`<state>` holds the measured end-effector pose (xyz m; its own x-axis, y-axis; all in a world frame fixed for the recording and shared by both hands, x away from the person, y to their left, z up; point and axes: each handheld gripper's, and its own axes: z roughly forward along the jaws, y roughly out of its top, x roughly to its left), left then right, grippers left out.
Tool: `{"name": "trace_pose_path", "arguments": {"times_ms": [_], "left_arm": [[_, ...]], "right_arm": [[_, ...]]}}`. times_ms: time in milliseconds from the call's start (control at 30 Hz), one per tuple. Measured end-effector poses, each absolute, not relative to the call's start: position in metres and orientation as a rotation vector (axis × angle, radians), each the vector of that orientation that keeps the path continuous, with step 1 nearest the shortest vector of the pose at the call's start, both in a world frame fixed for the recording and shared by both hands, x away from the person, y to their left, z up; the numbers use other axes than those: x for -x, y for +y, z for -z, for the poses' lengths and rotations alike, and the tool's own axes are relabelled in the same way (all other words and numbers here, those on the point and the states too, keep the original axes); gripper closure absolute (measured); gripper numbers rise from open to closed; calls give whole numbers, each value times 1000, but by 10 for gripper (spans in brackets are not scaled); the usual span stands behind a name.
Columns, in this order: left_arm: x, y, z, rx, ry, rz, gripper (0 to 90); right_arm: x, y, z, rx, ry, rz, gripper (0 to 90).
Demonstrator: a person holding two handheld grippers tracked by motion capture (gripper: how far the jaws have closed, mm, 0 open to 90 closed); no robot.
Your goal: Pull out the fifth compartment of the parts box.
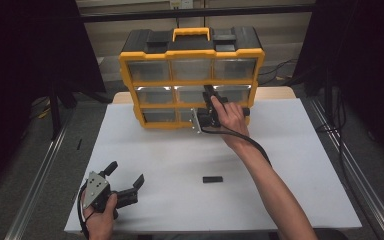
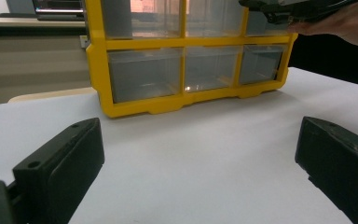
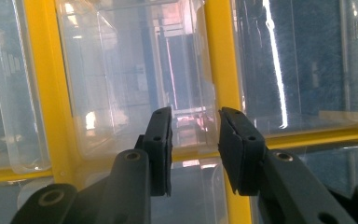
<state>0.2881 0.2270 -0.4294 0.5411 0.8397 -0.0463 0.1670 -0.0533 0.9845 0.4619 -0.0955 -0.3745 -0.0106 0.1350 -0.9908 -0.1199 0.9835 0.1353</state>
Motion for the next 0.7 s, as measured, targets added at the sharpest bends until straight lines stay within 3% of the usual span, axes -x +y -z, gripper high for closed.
{"name": "trace_pose_path", "arguments": {"times_ms": [400,700], "left_arm": [[-287,227,428,-1555,867,-697,15],[-289,228,430,-1556,892,-688,15]], "right_arm": [[-462,-96,374,19,1534,-179,773],[-462,-98,373,40,1536,-171,786]]}}
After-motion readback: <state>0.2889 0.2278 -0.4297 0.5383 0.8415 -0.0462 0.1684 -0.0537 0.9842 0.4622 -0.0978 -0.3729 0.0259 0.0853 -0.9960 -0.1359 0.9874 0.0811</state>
